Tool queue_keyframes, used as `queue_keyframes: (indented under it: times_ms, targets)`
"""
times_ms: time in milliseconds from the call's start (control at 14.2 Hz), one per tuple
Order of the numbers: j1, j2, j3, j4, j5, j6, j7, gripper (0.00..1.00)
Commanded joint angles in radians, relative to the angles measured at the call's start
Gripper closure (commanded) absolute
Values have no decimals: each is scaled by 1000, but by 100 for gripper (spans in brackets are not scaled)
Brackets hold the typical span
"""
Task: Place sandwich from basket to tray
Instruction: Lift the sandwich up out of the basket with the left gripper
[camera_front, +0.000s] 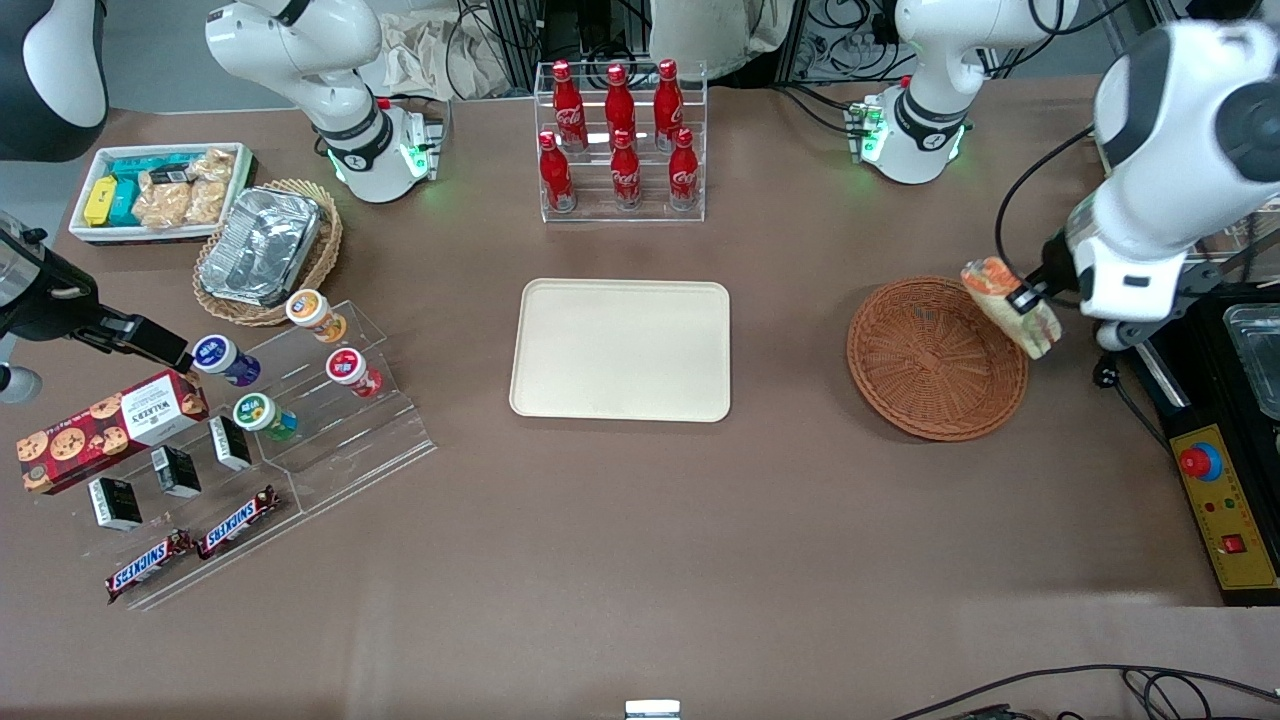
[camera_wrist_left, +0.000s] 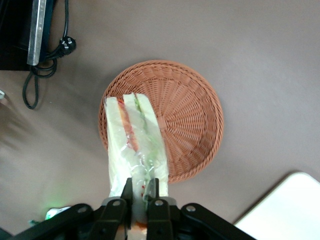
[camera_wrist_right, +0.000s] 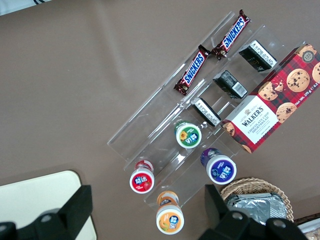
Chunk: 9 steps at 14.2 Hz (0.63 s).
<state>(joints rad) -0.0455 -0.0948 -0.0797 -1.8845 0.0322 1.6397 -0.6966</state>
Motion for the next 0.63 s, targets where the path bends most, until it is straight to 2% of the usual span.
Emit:
queue_keyframes:
  times_ms: [0,211,352,563]
  targets:
    - [9,24,1,97,-28,-87,84,100]
    - [-2,26,-9,99,-66,-95,170,100]
    - [-4,30,-55,97,-64,-95,189,100]
    - [-5,32,-63,94,-66,-95,187,100]
